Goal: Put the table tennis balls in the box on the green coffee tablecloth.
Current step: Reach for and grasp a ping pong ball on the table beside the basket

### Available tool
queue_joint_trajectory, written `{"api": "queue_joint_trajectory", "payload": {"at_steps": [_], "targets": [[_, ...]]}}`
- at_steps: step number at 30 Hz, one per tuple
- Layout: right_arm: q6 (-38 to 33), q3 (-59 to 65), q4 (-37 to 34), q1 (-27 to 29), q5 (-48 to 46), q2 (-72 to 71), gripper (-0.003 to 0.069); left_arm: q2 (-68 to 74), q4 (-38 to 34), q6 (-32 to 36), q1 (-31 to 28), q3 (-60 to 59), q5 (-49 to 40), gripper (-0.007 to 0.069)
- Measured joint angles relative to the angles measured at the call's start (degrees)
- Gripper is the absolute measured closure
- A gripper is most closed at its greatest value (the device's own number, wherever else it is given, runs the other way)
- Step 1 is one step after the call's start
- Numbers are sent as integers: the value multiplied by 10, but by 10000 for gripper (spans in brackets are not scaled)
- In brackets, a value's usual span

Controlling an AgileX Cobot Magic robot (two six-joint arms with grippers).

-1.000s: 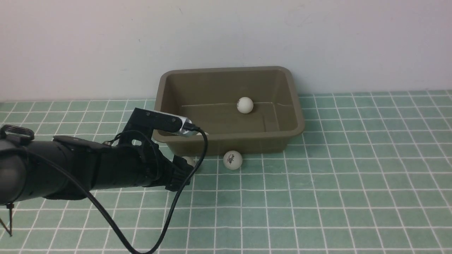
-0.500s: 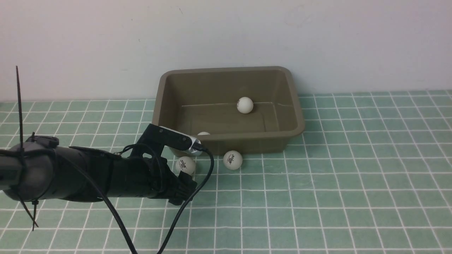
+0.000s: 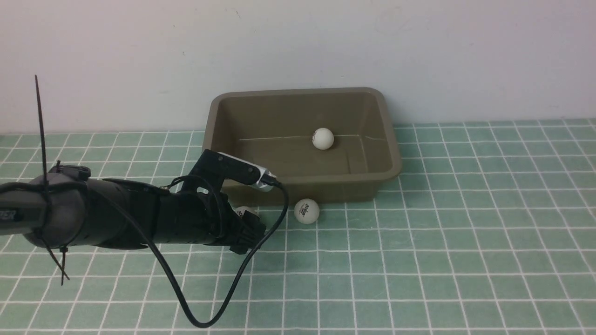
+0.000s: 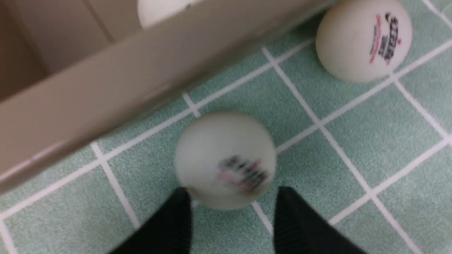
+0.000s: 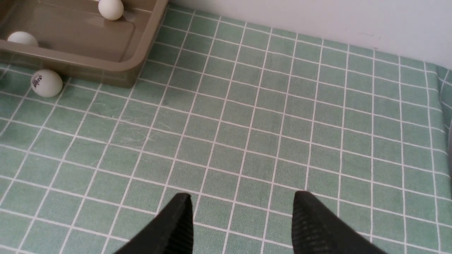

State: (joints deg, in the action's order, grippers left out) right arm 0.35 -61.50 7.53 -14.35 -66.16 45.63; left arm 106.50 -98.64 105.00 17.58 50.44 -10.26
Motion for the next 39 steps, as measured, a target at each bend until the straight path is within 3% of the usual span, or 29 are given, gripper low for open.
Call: {"api": "queue_joint_trajectory", "payload": {"at_steps": [3,6,10,23,31,34,39], "targets": [[0,0,0,0,0,0,303,1,0,10,0,0,-2,389],[0,0,0,0,0,0,303,-4,0,19,0,0,-14,529],[0,0,0,0,1,0,303,-16,0,21,0,0,-32,607],[0,0,0,0,2,0,303,-37,1,21,0,0,-44,629],[0,0,0,0,4,0,303,-57,1,-24,0,0,-55,629],[0,0,0,0,4,0,303,-69,10,-55,0,0,-64,629],[0,0,0,0,4,0,303,-109,142,-232,0,0,-134,629]]}}
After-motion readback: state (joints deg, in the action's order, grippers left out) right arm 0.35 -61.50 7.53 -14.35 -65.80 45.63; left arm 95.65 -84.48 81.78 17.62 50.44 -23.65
